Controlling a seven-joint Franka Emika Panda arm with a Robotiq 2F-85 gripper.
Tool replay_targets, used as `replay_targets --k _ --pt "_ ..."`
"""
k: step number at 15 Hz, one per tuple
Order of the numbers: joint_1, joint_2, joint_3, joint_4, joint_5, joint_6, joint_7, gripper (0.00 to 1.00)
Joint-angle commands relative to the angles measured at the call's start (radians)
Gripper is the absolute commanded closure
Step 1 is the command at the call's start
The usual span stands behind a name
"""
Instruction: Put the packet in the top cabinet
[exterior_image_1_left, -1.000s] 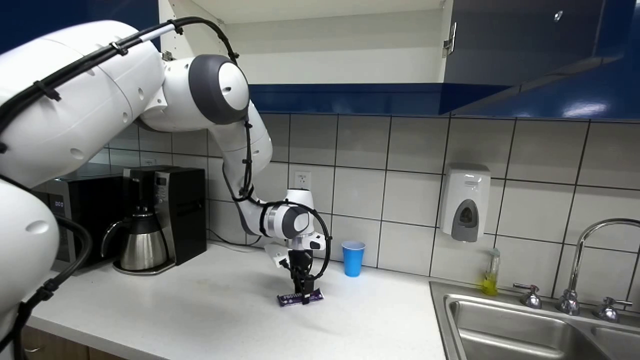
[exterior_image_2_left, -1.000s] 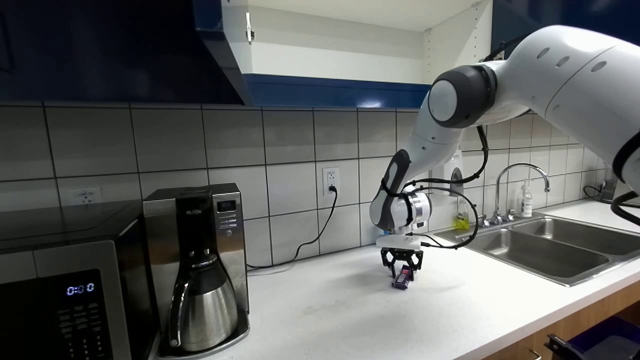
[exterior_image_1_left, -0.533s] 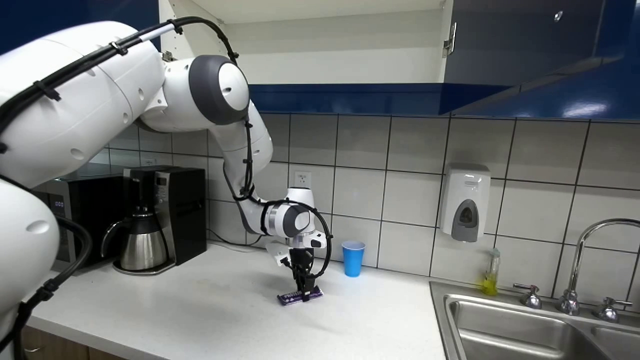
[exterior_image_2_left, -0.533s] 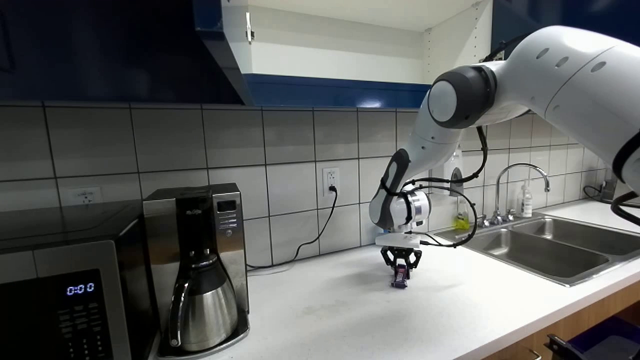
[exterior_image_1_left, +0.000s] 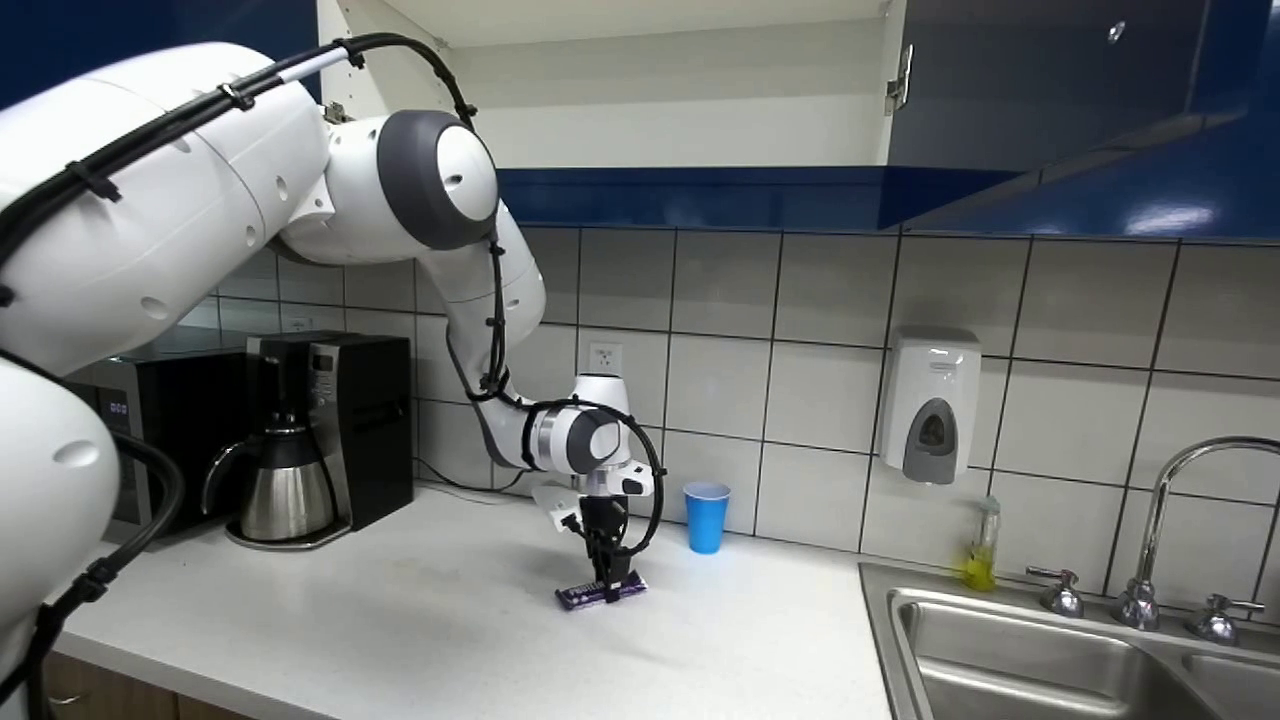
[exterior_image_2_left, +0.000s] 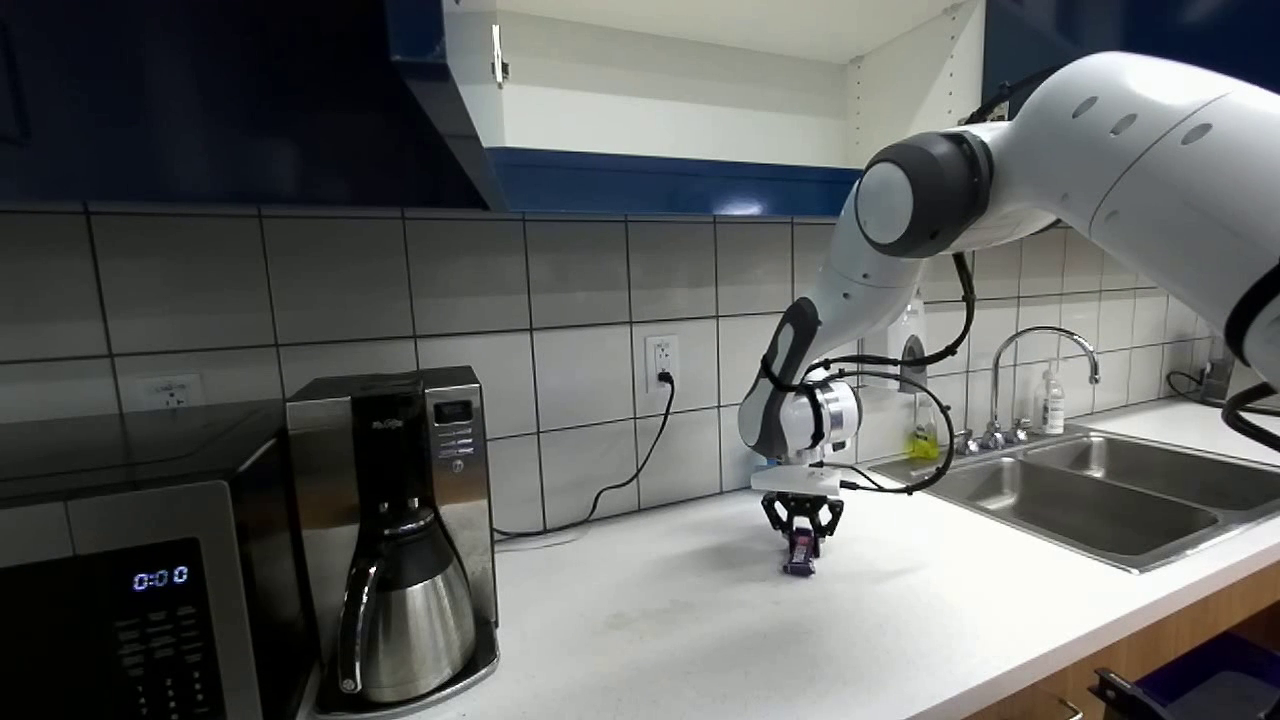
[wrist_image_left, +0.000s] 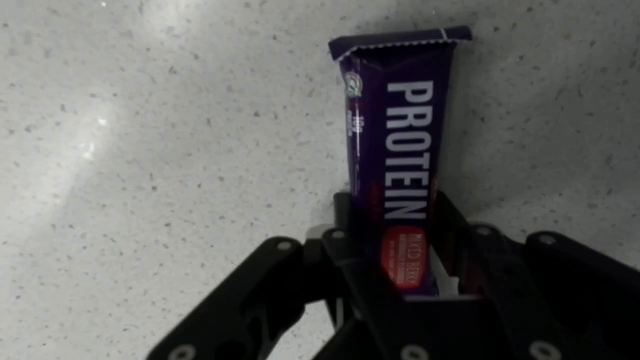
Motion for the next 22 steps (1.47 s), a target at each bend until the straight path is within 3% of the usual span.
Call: replay_targets --k 1,9,14,22 --pt "0.015 -0.035 -0.017 -0.005 -0.007 -0.035 -0.012 0.84" --pt "0.003 -0.097 -0.002 -0.021 -0.055 -0.093 -0.157 0.84" --pt "-0.006 -0.13 0.008 -0.038 -0.122 -0.13 -0.301 0.84" --pt "0.0 -0.203 0.007 -0.092 -0.226 -0.219 -0.422 0.84"
